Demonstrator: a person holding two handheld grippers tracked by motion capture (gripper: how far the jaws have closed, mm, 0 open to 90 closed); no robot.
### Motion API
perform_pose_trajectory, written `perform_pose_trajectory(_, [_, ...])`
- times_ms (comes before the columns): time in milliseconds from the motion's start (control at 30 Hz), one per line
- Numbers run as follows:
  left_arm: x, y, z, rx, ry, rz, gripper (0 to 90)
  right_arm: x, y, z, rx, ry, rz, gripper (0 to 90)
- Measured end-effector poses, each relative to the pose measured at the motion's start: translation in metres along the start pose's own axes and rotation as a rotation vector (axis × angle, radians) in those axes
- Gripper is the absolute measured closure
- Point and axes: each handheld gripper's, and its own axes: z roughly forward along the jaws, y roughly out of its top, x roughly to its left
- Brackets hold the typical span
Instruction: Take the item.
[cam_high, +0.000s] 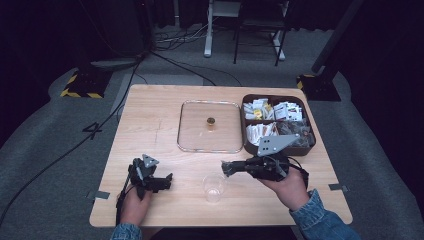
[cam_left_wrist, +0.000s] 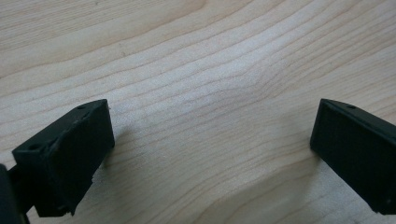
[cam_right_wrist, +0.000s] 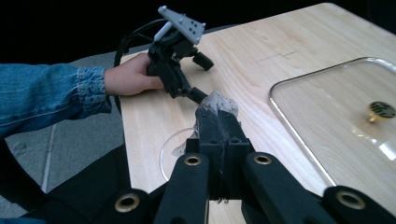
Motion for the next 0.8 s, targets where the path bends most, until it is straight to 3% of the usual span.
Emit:
perform_pose_trajectory(433, [0.0, 0.0, 0.0, 0.0, 0.0, 0.0, 0.0, 0.001, -0.013, 0.035, 0.064, 0.047, 0.011, 90.0])
perform_pose_trajectory(800, [0.0, 0.0, 0.0, 0.0, 0.001, 0.0, 0.0, 0.003, -0.02, 0.056, 0.083, 0.07, 0.019, 90.0])
